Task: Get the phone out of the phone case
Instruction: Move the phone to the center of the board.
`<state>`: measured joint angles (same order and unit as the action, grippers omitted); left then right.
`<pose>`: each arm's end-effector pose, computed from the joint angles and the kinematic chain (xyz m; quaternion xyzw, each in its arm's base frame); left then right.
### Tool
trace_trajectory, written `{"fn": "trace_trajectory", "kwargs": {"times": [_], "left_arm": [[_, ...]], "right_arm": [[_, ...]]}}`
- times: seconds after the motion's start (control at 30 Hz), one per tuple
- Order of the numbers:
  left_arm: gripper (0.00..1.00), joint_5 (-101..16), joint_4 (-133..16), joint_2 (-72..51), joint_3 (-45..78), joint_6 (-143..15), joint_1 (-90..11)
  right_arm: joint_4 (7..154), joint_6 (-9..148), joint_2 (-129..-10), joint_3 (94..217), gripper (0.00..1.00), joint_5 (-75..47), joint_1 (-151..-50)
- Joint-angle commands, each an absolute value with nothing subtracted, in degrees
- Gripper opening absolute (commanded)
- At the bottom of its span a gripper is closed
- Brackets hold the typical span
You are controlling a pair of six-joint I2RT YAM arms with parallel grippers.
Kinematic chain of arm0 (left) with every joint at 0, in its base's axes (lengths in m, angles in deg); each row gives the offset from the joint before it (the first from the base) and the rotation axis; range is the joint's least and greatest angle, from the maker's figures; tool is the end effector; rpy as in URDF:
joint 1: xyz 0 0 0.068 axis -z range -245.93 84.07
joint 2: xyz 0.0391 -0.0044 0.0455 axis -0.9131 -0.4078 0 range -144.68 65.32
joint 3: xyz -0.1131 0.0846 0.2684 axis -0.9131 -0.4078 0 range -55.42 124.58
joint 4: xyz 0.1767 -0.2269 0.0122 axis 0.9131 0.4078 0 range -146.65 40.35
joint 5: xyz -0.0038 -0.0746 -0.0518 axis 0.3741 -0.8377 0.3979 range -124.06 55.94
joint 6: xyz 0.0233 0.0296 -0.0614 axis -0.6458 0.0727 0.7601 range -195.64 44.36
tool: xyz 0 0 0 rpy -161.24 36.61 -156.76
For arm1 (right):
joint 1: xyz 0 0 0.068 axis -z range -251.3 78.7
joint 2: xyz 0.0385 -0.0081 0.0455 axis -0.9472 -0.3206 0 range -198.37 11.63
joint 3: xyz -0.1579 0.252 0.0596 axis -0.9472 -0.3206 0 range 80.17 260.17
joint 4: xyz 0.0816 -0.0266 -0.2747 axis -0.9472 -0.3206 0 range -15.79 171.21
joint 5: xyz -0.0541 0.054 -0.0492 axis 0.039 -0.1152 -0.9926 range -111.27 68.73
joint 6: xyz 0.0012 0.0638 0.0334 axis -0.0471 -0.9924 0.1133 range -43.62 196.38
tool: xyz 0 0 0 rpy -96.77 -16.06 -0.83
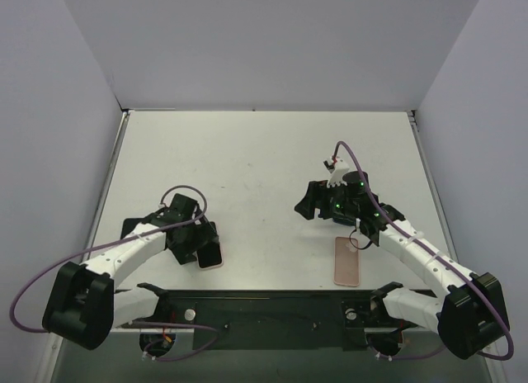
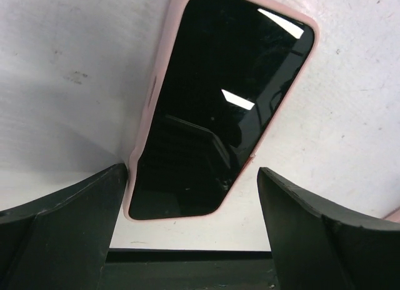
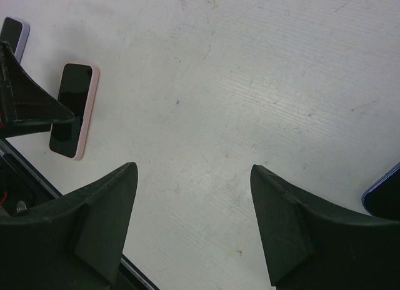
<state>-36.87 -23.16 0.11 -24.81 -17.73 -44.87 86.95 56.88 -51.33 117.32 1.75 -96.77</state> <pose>0.1899 -0.0762 0.1522 -0.3058 0.9326 -0.1394 0.1313 0.2416 0.1408 0.2676 -0.1560 0.7960 0.3658 0.4563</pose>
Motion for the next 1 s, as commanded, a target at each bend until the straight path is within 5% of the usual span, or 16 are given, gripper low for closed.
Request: {"fn": "trace_trajectory", "kwargs": {"times": [0.0, 0.6, 0.67, 0.73, 0.9, 0.97], "left_arm": [[0.97, -29.1, -21.1, -5.7, -19.6, -19.0, -41.1], [0.97, -17.3, -17.2, -26.4, -10.8, -20.0, -32.2], [0.91, -17.7, -18.4, -27.6, -11.4, -20.0, -32.2], [0.76, -18.6, -20.1, -27.9, -12.2, -20.9, -32.2], [0.15, -22.4, -24.1, -25.7, -13.3, -22.6, -32.4], [0.06, -22.9, -24.4, -23.3, -13.1, -22.6, -32.4]], "right_arm": [[89.3, 56.7, -49.7, 117.0, 0.68, 3.0, -96.4], [89.2, 56.7, -50.4, 117.2, 0.68, 2.6, -96.3], [89.0, 56.8, -50.5, 117.2, 0.68, 2.5, -96.3], [88.9, 56.8, -50.8, 117.3, 0.68, 2.4, -96.3], [86.0, 57.8, -52.5, 118.6, 0.68, 0.3, -97.4], [83.5, 58.3, -53.8, 120.2, 0.67, -2.0, -99.6]]}}
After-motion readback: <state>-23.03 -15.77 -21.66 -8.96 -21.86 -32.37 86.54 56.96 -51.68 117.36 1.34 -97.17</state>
